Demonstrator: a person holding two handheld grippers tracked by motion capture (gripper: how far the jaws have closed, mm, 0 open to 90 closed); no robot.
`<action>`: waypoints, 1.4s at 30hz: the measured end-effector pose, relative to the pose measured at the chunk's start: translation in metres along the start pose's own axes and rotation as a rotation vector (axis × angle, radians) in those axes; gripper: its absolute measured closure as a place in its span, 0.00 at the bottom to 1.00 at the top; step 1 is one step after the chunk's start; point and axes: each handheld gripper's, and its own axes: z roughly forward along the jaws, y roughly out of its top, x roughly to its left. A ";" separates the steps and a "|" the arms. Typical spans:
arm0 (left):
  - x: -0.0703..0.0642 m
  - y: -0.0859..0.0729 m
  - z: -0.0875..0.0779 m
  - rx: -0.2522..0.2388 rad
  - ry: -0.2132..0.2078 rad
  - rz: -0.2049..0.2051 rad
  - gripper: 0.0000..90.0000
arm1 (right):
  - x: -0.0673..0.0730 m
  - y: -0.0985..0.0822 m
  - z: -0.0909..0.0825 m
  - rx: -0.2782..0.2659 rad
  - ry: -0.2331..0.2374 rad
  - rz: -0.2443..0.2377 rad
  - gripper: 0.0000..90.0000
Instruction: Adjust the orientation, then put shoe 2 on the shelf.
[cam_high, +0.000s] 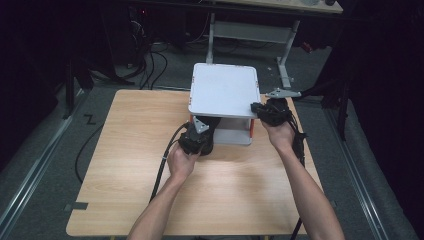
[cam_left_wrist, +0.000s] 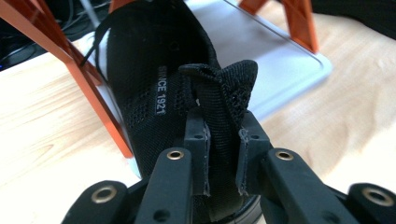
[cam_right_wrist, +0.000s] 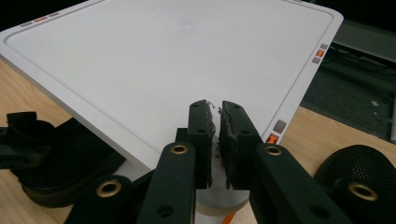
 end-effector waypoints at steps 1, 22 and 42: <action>0.000 0.000 0.003 -0.009 0.009 -0.004 0.87 | 0.000 0.000 0.000 -0.001 0.000 -0.001 0.93; 0.006 0.007 0.039 -0.062 0.094 -0.060 0.87 | 0.000 0.003 0.001 0.023 -0.001 0.003 0.93; 0.016 0.021 0.019 -0.041 0.021 -0.200 0.51 | 0.000 0.003 0.001 0.021 -0.014 0.004 0.90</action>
